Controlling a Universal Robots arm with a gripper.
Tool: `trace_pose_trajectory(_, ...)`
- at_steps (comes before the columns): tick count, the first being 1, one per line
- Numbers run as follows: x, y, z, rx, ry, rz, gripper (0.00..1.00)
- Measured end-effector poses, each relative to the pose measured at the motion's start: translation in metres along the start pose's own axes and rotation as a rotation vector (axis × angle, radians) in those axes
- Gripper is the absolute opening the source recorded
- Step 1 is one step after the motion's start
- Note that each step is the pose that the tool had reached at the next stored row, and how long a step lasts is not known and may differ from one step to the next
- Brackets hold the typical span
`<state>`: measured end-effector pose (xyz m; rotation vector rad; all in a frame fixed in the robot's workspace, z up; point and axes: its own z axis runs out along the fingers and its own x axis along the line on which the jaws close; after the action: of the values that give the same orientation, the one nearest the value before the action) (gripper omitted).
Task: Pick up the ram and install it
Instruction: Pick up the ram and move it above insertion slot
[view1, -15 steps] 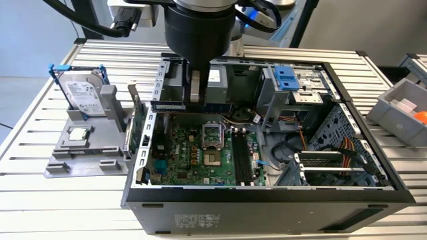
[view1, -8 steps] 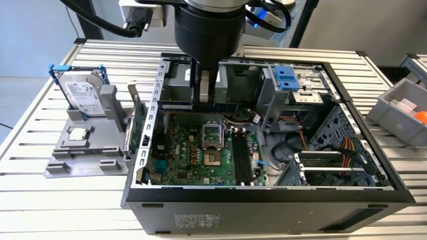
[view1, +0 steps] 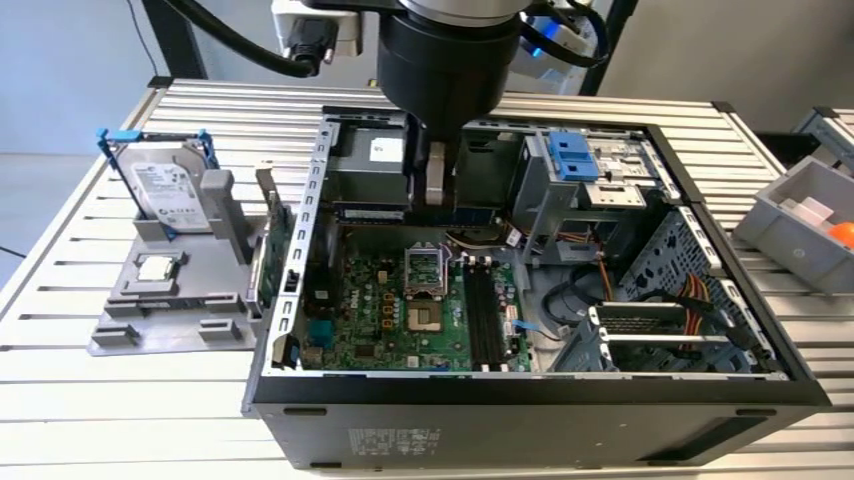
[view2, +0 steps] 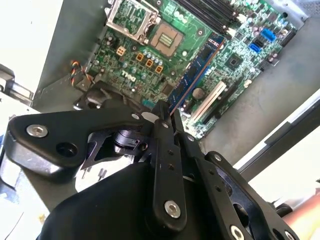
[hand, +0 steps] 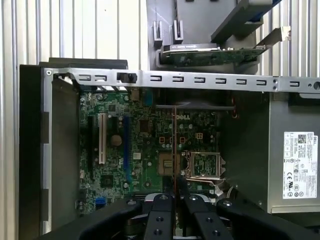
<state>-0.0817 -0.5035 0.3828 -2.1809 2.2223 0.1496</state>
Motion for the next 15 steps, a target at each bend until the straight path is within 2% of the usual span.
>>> trace_pose_trajectory(15, -0.0007, -0.0313, -0.0016, -0.0071, 0.0002, 0.001, 0.0)
